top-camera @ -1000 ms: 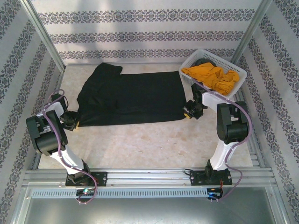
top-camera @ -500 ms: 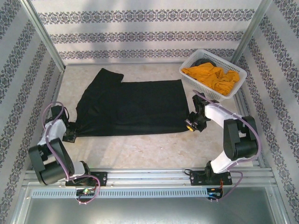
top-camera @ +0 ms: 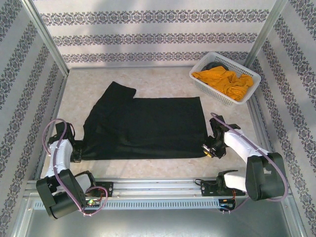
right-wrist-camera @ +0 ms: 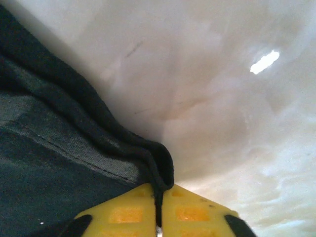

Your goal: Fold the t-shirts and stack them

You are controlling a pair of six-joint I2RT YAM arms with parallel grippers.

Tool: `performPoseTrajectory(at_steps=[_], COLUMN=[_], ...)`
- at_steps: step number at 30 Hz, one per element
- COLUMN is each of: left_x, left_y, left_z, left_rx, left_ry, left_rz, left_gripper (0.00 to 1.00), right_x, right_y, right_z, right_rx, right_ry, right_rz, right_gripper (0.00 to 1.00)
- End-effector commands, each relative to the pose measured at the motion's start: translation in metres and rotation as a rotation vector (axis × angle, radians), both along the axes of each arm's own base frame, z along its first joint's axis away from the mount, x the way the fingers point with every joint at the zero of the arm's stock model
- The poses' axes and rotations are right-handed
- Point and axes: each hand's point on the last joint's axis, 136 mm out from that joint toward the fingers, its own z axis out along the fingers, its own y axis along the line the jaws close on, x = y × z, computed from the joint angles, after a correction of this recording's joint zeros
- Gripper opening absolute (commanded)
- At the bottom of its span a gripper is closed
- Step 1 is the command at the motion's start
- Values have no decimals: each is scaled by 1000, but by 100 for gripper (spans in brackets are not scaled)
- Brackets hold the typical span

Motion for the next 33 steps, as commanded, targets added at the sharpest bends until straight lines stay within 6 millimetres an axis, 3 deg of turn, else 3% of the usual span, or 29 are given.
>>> performPoseTrajectory(at_steps=[1, 3, 6, 8, 10, 12, 15, 18, 24, 33], left_x=[7, 24, 77, 122, 149, 165, 171, 170, 175, 169], left_y=[15, 19, 2, -32, -70, -112, -167, -191, -219, -216], left_z=[32, 52, 71, 79, 84, 83, 68, 50, 30, 3], left_rx=[112, 153, 131, 67, 40, 44, 52, 108, 255, 354], left_ry=[-17, -57, -192, -290, -304, -296, -219, -98, 84, 301], left_rz=[-34, -85, -272, -469, -684, -916, -1182, -1342, -1604, -1748], left_gripper=[44, 46, 44, 42, 40, 37, 37, 41, 47, 47], right_x=[18, 35, 69, 92, 110, 118, 122, 126, 140, 152], right_y=[-11, -7, 25, 66, 109, 144, 175, 186, 179, 166], right_z=[24, 44, 71, 89, 112, 133, 144, 139, 134, 127], right_rx=[-87, -94, 9, 165, 342, 477, 553, 576, 561, 566], right_ry=[-72, -172, -357, -492, -626, -709, -717, -689, -679, -665], right_rz=[54, 93, 199, 318, 429, 526, 620, 638, 589, 525], right_gripper=[23, 30, 37, 38, 38, 38, 38, 40, 44, 44])
